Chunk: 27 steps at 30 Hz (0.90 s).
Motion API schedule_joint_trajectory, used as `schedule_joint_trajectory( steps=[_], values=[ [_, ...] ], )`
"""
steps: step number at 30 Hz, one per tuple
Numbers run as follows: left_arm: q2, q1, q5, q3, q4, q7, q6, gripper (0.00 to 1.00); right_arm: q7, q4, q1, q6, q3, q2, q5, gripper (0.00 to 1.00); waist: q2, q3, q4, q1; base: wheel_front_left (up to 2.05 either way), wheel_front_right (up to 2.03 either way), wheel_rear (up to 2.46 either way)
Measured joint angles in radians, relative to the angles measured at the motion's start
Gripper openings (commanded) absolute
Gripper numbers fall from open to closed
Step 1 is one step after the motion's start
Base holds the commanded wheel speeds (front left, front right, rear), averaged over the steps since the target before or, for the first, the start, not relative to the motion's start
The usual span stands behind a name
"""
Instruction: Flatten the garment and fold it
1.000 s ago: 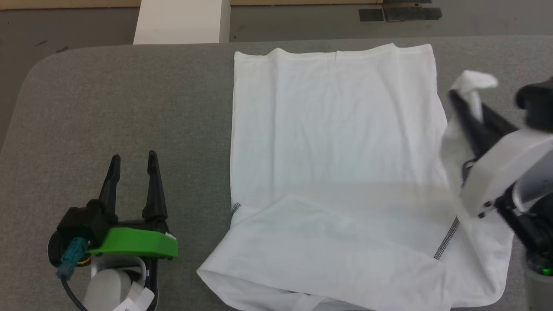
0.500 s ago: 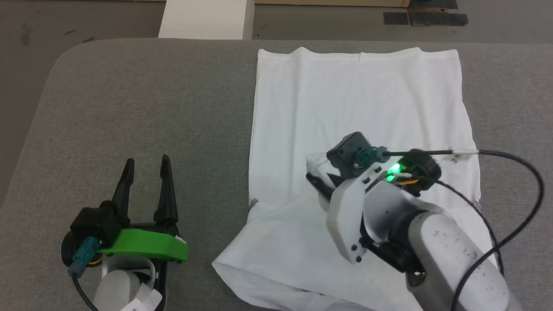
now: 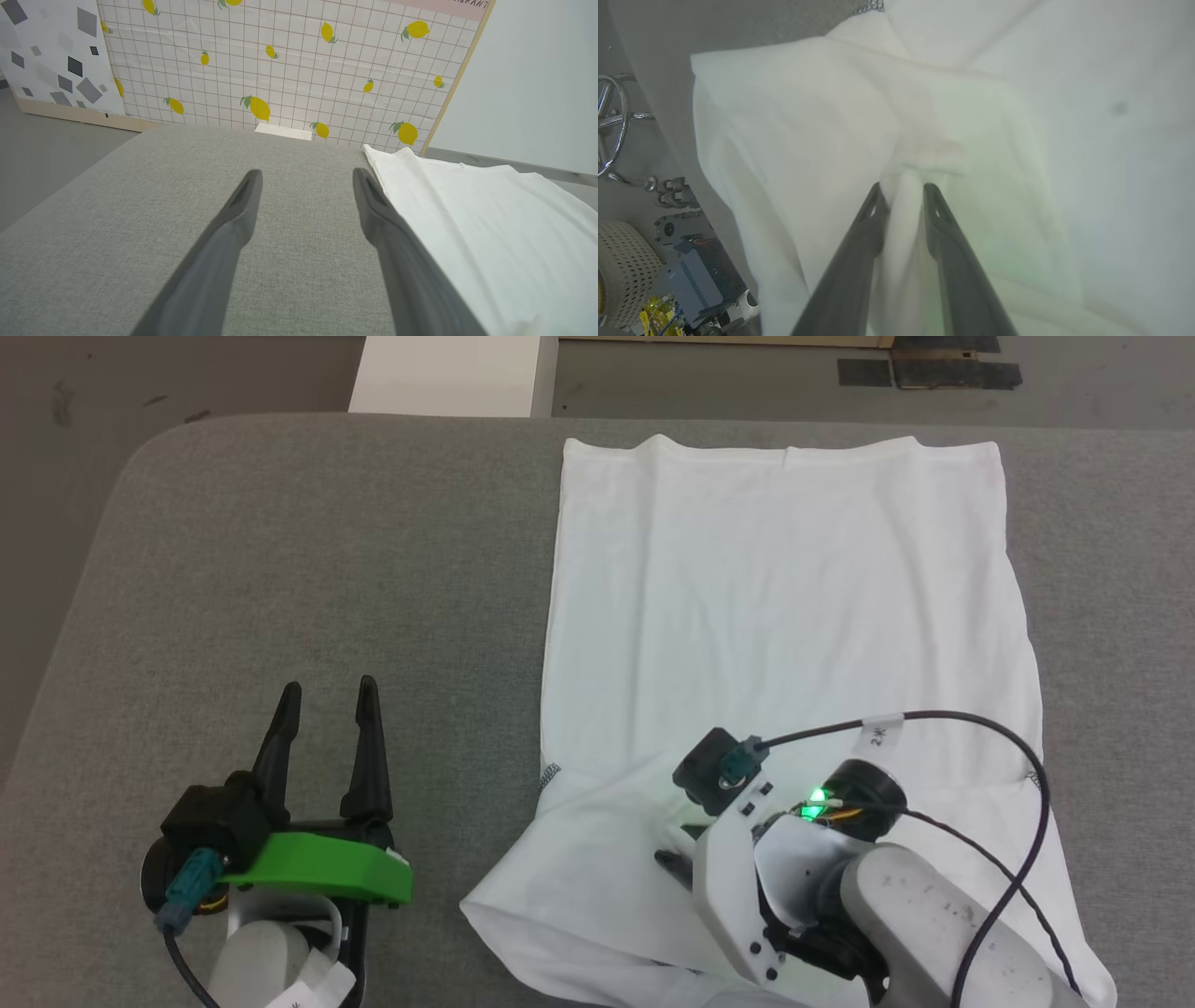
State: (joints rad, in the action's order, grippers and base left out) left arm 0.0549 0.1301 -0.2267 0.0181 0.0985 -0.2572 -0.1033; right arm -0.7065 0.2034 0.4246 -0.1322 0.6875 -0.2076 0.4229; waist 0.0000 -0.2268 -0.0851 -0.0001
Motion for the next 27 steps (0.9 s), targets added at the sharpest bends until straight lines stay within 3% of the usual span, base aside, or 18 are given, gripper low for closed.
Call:
schedule_joint_trajectory(
  steps=[3,7,15,20,27],
  values=[
    [0.000,0.000,-0.002,0.002,0.006,0.000,0.000,1.00,0.044,-0.043,-0.007,0.000,-0.036,-0.014,0.009,1.00,0.0000,0.006,0.011,0.0000,0.00,0.00,0.00],
    [-0.001,-0.002,-0.002,0.003,0.011,0.000,0.004,1.00,0.164,-0.146,-0.045,0.000,-0.157,-0.016,0.003,1.00,0.0000,0.013,0.033,0.0000,0.00,0.00,0.00],
    [0.013,0.001,0.004,0.007,0.024,0.001,0.009,1.00,0.485,-0.309,-0.190,0.000,-0.446,0.043,-0.079,1.00,0.0000,0.018,0.098,0.0000,0.00,0.00,0.00],
    [0.094,0.124,0.006,-0.004,0.028,0.067,-0.002,1.00,0.670,-0.326,-0.246,0.000,-0.607,0.091,-0.136,1.00,0.0000,-0.017,0.151,0.0000,0.00,0.00,0.00],
    [0.195,0.382,-0.022,-0.035,0.052,0.257,-0.019,1.00,0.765,-0.280,-0.234,0.000,-0.654,0.109,-0.173,1.00,0.0000,-0.109,0.207,0.0001,0.00,0.00,0.00]
  ],
)
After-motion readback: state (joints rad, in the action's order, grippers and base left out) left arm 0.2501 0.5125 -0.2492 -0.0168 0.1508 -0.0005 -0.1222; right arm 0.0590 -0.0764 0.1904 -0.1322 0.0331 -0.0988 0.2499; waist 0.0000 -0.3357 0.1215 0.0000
